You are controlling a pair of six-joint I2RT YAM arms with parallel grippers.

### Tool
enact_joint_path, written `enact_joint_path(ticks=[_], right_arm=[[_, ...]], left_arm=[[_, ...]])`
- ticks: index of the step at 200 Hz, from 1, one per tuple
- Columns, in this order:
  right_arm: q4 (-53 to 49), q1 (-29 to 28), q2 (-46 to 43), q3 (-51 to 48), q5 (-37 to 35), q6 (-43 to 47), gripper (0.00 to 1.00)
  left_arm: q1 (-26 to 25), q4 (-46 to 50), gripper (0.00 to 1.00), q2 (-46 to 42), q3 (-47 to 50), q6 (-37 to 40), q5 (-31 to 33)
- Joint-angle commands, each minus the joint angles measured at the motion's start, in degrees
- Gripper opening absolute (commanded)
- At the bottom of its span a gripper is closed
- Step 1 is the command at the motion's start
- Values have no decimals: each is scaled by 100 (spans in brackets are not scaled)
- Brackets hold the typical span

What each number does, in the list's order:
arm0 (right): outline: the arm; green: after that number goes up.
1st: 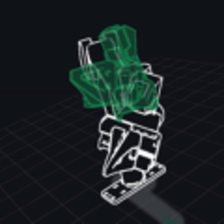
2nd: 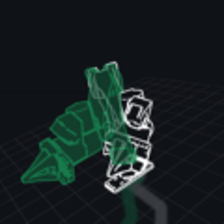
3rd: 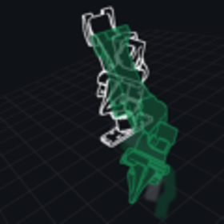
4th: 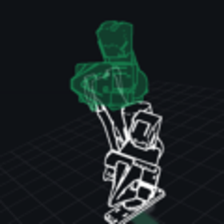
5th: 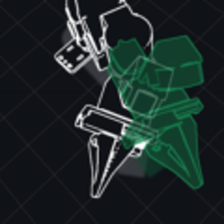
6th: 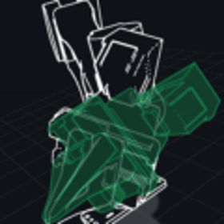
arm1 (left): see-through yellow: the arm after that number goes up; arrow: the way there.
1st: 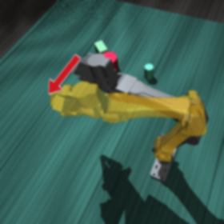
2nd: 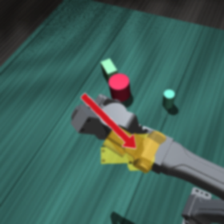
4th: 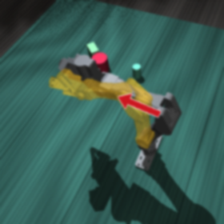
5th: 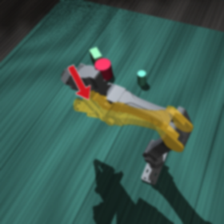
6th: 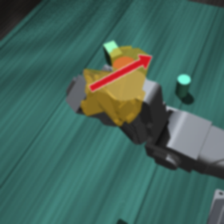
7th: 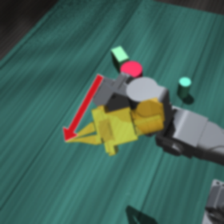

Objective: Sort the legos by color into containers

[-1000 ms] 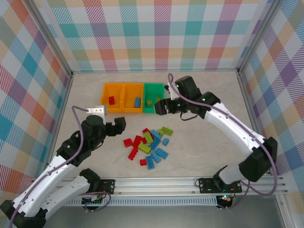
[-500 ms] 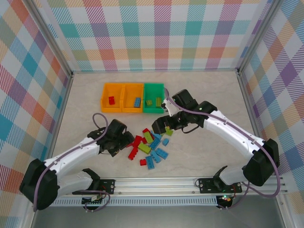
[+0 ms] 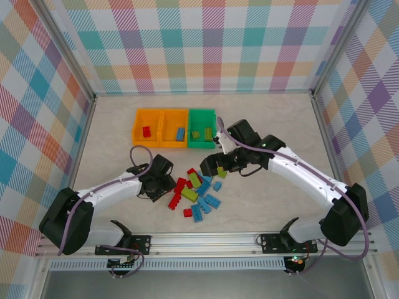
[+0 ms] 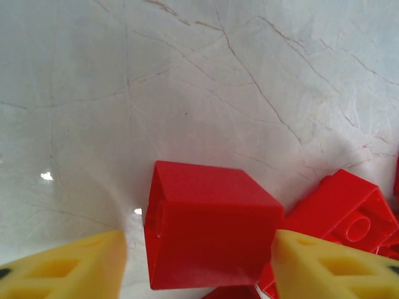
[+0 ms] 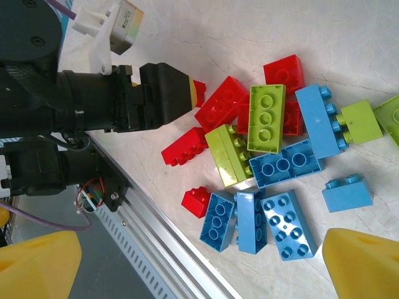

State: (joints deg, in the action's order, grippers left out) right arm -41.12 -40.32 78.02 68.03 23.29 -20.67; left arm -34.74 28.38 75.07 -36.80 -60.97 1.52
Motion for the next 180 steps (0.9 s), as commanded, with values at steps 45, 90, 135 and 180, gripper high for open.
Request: enact_joint_path(ticks=[45, 90, 135, 180], right_arm=[[303, -156, -24, -31, 477, -188, 100], [582, -178, -306, -83, 198, -350, 100], [596, -178, -478, -121, -130, -463, 100], [529, -174, -788, -298, -362, -717, 100]], left_arm=[[2, 253, 35, -242, 58, -22, 281], [101, 596, 31, -1091, -795, 416, 1416], [1495, 223, 31, -178, -2193, 1302, 1499], [2284, 21, 35, 1715, -3959, 1458, 1012]])
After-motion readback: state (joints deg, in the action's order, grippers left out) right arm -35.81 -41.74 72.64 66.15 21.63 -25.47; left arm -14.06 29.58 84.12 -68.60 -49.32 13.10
